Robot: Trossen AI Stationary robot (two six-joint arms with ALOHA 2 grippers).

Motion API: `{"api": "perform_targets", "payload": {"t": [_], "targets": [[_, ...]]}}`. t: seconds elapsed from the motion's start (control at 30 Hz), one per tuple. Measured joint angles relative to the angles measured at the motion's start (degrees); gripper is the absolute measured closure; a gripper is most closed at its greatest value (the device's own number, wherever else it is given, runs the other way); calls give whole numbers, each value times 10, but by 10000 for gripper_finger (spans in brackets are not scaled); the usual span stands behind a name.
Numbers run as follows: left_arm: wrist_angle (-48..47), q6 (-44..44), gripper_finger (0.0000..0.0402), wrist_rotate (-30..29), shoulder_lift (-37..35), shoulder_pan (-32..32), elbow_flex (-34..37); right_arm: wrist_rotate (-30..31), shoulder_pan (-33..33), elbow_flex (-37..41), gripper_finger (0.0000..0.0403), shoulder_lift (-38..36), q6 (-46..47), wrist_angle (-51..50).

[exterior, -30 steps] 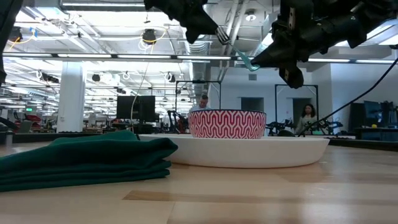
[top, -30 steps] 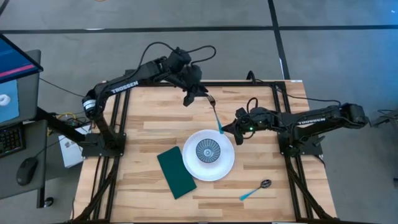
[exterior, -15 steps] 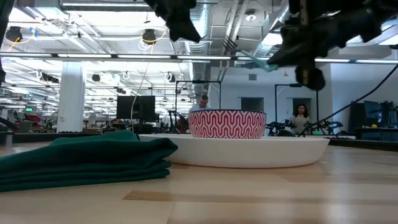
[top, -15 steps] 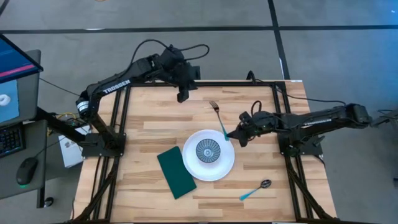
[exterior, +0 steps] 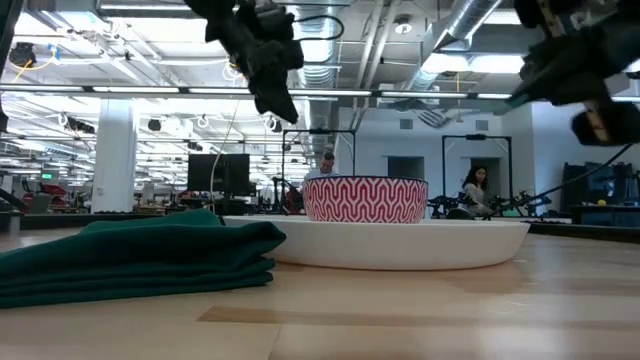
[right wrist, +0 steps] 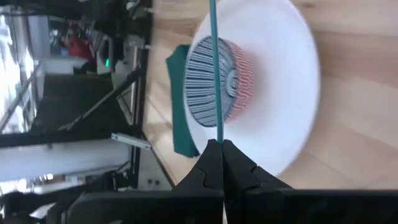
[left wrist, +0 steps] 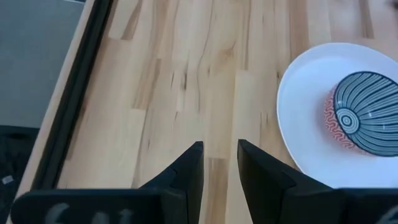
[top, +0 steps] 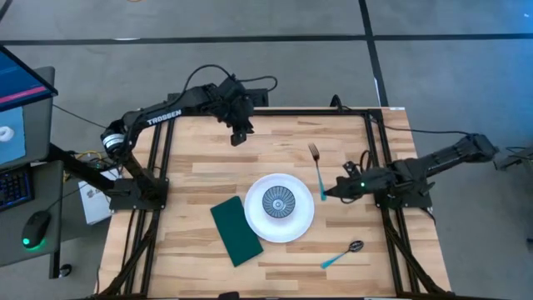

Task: Set table place
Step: Put the blue fork to the right of the white plate

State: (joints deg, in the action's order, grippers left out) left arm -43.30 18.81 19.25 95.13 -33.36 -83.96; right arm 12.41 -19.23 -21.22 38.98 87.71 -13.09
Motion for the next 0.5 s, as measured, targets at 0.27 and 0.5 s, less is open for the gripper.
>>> {"api": "perform_targets", "payload": {"t": [0.27, 0.5], "targets": [[7, 0, 315, 0, 0, -6, 17, 117, -112, 44, 393, 13, 130, 19], [9, -1, 315, 13, 0, -6, 17, 185, -187, 88, 393, 78, 206, 97]]}}
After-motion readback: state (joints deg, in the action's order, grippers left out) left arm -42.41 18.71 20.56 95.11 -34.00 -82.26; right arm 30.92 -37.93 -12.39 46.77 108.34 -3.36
